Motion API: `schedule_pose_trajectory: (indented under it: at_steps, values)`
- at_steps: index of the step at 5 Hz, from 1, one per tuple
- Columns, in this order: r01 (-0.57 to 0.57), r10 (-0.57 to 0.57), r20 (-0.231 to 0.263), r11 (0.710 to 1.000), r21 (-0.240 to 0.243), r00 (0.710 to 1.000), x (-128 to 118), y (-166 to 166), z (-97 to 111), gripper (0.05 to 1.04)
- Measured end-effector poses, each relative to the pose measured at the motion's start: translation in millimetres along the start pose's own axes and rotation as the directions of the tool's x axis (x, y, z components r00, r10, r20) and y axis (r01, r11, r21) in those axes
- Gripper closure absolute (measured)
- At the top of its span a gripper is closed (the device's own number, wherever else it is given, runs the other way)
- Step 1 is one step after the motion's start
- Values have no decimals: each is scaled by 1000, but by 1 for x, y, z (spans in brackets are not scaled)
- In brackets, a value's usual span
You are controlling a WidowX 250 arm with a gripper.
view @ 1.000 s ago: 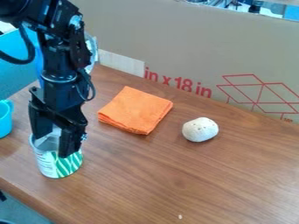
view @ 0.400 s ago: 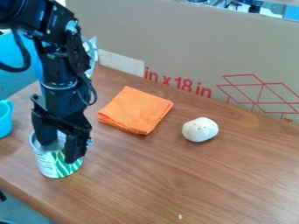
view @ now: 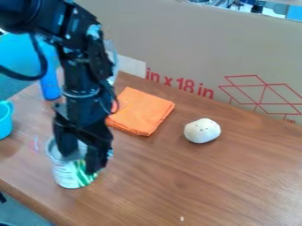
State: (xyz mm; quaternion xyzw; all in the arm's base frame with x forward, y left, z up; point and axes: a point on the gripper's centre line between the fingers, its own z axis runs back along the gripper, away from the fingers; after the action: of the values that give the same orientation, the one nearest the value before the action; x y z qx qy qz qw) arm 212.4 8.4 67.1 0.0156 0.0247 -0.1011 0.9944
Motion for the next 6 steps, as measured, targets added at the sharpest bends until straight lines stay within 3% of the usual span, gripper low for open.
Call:
schedule_pose_trajectory:
  at_steps: [3,5,6]
  values:
    - [194,-190,52,977,-85,980,9,-93,5,76]
    - [281,-276,64,955,-91,959,14,-134,3,76]
    - [283,-278,61,955,-93,959,16,-138,3,76]
